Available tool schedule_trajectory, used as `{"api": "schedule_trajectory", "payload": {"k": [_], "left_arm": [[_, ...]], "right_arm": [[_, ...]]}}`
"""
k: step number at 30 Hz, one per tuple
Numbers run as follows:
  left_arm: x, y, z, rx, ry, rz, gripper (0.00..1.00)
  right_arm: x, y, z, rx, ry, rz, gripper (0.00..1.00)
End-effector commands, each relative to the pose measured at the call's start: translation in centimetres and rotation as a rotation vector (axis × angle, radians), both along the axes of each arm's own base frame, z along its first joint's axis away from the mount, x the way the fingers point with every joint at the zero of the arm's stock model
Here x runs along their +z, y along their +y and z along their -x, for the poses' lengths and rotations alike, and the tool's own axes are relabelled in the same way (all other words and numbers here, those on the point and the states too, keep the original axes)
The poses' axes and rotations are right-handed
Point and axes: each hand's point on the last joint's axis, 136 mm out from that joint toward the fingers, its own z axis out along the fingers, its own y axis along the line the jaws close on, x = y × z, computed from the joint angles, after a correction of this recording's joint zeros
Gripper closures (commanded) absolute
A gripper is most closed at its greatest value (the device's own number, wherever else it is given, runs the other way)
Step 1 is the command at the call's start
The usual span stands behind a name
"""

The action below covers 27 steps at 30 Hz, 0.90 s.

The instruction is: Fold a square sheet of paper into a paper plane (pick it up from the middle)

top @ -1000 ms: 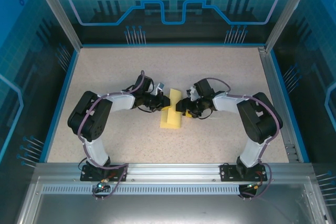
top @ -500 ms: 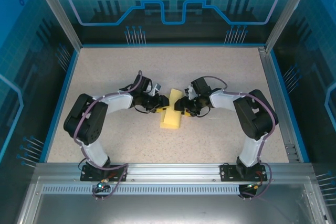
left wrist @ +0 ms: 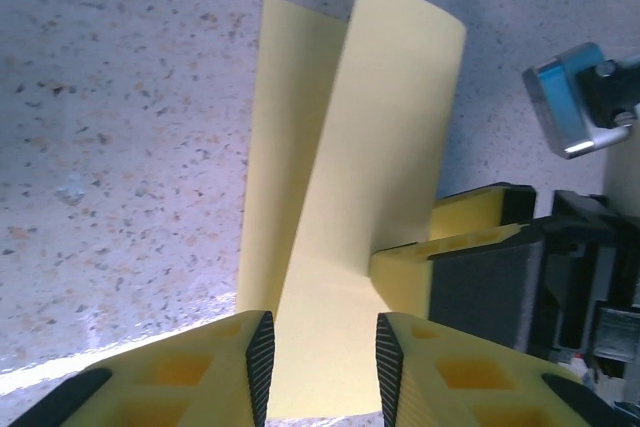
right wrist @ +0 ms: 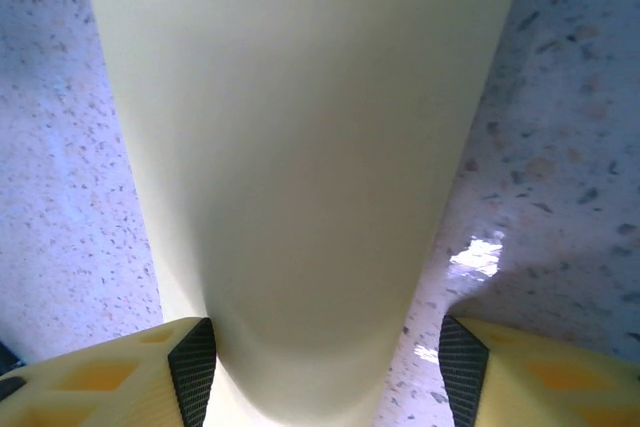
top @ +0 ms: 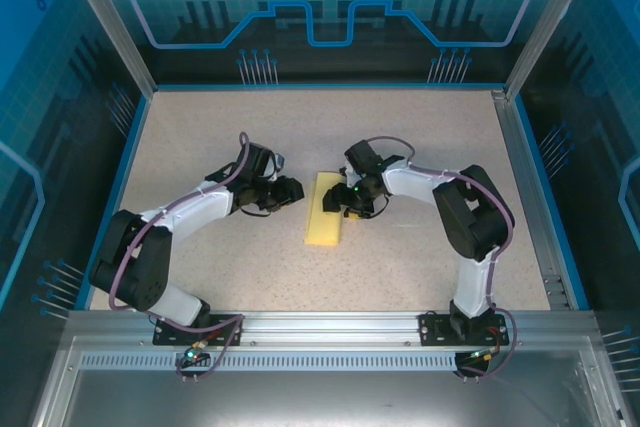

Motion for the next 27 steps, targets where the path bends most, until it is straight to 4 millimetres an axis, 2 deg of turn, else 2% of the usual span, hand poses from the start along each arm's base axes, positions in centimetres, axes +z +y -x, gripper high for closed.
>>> {"api": "schedule_trajectory", "payload": {"k": [1, 6, 16, 21, 27], "left_arm": [[0.0, 0.7, 0.2, 0.022, 0.001, -0.014, 0.65], [0.1, 0.7, 0.0, 0.029, -0.004, -0.006, 0.65], [-0.3, 0.8, -0.1, 0.040, 0.003, 0.010, 0.64], [-1.2, -0.6, -0.5, 0.021, 0.053, 0.094, 0.61], [-2.3, -2.0, -1.2, 0.024, 0.099, 0.169, 0.65]], "right_arm": [[-0.4, -0.5, 0.6, 0.045, 0.029, 0.066, 0.35], [-0.7, 0.3, 0.8, 0.075, 0.058, 0.056, 0.33], [-1.1, 0.7, 1.4, 0.140, 0.072, 0.097, 0.32], [-0.8, 1.4, 1.4, 0.150, 0.054, 0.060, 0.32], [-1.0, 1.3, 1.5, 0.162, 0.065, 0.076, 0.32]]}}
